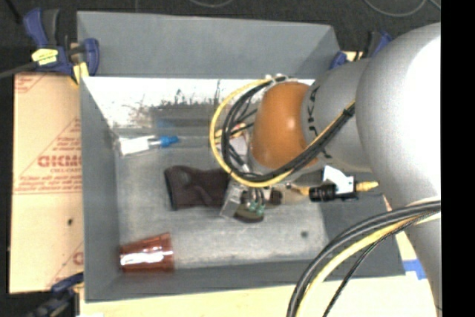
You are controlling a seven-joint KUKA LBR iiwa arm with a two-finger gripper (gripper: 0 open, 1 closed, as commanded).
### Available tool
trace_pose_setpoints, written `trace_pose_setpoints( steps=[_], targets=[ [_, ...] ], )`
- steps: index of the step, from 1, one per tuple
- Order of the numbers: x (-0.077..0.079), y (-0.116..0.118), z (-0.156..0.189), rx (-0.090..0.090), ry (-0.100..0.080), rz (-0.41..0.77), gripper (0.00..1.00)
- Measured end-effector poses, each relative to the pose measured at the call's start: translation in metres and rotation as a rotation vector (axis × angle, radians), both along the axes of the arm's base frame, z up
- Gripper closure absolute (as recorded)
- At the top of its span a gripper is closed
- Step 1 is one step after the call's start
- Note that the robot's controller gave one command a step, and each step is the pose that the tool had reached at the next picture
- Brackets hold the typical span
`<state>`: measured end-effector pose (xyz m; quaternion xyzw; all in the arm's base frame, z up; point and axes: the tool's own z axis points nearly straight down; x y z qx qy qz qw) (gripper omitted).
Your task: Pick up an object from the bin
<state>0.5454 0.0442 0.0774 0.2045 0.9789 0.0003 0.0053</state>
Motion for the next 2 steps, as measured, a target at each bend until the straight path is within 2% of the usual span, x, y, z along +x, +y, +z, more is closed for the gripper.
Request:
trace_pose_setpoints(
  steps=[2],
  targets=[
    [0.0000, 0.0000, 0.0000, 0.000, 0.000, 0.000, 1.00]
  ],
)
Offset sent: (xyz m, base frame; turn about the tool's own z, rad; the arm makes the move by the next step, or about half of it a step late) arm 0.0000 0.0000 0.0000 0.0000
